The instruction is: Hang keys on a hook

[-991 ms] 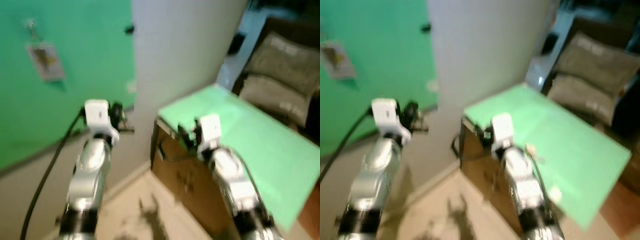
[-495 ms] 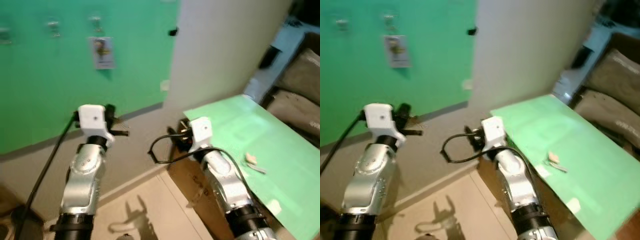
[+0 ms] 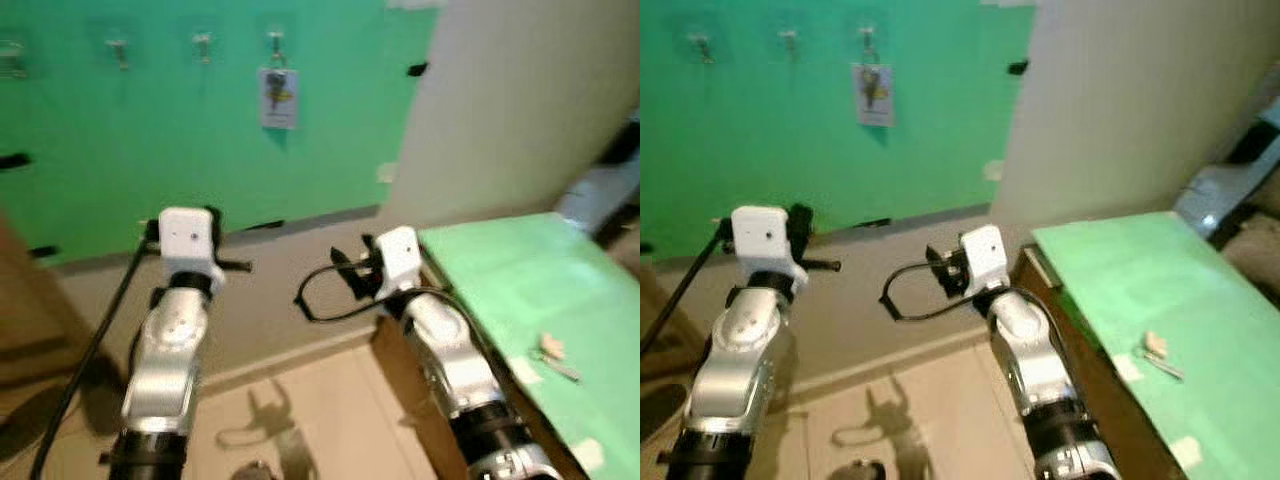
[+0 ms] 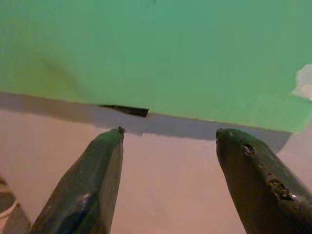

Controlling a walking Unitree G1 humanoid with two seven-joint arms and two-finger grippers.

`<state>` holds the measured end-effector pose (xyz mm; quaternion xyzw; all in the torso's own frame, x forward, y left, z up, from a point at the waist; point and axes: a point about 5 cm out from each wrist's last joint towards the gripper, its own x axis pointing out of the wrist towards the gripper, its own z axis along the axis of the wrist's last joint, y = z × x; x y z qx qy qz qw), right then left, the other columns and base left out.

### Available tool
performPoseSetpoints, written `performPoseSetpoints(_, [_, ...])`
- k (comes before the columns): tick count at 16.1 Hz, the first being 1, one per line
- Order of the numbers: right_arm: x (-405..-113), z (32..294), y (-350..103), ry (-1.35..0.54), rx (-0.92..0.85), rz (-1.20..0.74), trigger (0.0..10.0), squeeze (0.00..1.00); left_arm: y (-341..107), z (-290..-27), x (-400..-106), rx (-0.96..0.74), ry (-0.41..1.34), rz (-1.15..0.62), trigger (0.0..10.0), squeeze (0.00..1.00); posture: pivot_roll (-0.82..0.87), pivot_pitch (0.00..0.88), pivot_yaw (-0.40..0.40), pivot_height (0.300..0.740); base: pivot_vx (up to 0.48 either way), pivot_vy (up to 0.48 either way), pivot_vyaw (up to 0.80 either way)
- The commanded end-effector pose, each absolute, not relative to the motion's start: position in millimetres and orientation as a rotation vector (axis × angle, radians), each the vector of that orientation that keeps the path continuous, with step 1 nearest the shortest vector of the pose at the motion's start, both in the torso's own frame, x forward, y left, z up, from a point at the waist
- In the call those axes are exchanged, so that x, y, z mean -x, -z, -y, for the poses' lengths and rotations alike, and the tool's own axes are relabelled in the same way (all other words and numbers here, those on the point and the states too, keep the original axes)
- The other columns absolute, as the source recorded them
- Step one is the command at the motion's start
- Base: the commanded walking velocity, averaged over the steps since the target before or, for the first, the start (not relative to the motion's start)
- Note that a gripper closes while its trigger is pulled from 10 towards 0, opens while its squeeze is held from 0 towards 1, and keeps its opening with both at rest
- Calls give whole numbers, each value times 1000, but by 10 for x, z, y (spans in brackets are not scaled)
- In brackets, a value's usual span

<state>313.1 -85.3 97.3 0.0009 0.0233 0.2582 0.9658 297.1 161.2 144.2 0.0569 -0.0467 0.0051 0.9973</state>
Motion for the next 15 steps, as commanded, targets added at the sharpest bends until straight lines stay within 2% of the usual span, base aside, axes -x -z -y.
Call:
performPoseSetpoints(1, [-3158,867,-1011,-515,-13,-21,10000,137,-1517,-1588,-2994,-134,-10,112,10000,0,106,0,-87,740,0,0,469])
performPoseSetpoints(4, [-3181,960,-1024,-450,-75,-3,10000,208,-1469,-1675,-2937,-239,-24,64,10000,0,118,0,-74,740,0,0,467])
performPoseSetpoints(7, [-3168,1053,-956,-382,-99,-11,10000,216,-1561,-1745,-2935,-268,-18,75,10000,0,123,0,-43,740,0,0,467])
performPoseSetpoints(10, [-3163,1037,-939,-361,-109,-5,10000,224,-1649,-1718,-2982,-305,-8,94,10000,0,122,0,-31,740,0,0,465])
performPoseSetpoints(15, [-3231,1032,-985,-404,-77,-1,10000,239,-1637,-1712,-3066,-362,-49,100,10000,0,133,0,-84,740,0,0,494])
